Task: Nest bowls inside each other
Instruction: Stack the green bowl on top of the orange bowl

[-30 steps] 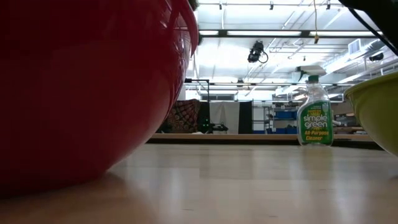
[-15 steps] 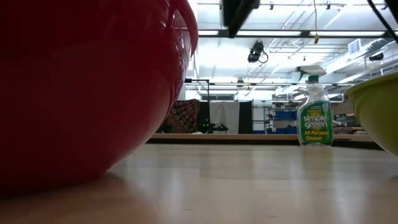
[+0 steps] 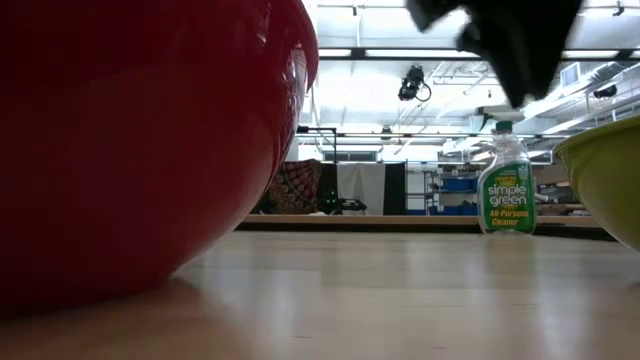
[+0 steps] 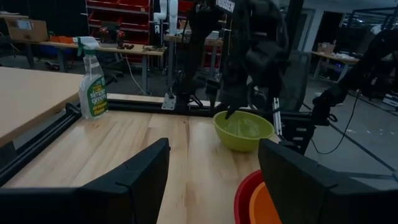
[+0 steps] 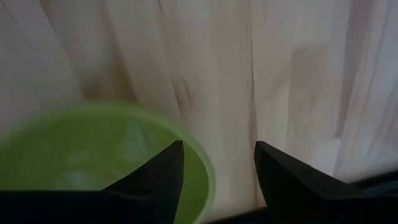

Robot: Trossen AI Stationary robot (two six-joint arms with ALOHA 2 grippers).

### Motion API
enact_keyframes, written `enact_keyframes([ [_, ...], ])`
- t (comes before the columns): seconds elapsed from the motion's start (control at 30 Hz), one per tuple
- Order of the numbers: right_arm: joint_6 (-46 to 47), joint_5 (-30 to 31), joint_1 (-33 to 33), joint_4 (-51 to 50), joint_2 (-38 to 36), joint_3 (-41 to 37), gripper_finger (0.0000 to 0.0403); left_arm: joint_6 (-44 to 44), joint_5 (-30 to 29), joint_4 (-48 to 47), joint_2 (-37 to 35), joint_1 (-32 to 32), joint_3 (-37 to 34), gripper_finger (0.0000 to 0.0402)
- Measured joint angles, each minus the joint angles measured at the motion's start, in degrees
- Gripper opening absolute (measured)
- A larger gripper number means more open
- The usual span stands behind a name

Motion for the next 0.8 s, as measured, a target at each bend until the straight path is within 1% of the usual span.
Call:
enact_keyframes([
  [0.07,0.08,-0.2,0.88,0.25,-1.27,-4.27,0.0203,0.0,0.0,0.0,0.0,0.0,0.0,0.0249],
  [0.23,1.94,-4.11,1.59,3.59,-4.06,-13.29,0.0197,0.05,0.0,0.04,0.0,0.0,0.0,0.0249],
  [0.37,1.98,-7.35,1.8,7.84,-4.19,-17.76,0.019,0.1,-0.02,0.06,0.0,0.0,0.0,0.0249],
  [0.5,1.98,-8.11,1.8,12.69,-4.36,-21.06,0.0176,0.13,-0.02,0.06,0.0,0.0,0.0,0.0249],
  [0.63,1.96,-8.09,1.79,16.84,-4.33,-23.18,0.0141,0.13,-0.03,0.06,0.0,0.0,0.0,0.0249],
  [0.73,1.75,-8.3,1.8,17.32,-4.32,-23.54,0.0099,0.13,-0.04,0.08,0.0,0.0,0.0,0.0249],
  [0.8,1.51,-10.0,1.8,17.2,-4.38,-23.53,0.0069,0.13,-0.04,0.06,0.0,0.0,0.0,0.0249],
])
